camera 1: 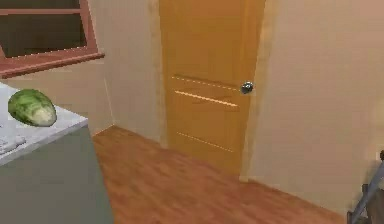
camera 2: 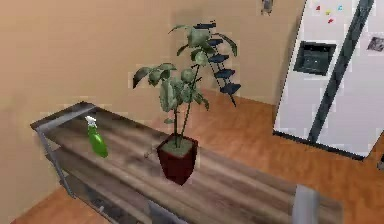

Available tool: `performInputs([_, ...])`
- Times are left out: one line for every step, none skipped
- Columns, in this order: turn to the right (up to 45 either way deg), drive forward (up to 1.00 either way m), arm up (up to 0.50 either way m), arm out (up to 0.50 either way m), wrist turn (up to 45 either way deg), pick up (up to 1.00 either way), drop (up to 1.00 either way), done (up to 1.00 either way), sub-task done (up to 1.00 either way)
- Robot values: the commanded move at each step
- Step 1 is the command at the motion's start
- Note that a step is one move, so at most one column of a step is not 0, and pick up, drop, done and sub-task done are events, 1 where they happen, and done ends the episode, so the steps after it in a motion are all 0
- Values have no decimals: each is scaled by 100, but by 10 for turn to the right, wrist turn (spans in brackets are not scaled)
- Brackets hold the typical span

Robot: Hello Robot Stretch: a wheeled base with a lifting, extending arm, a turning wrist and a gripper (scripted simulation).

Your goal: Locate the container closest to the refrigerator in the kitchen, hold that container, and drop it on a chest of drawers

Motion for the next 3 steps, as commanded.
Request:
performInputs([-240,0,0,0,0,0,0,0,0])
performInputs([450,0,0,0,0,0,0,0,0])
performInputs([240,0,0,0,0,0,0,0,0])
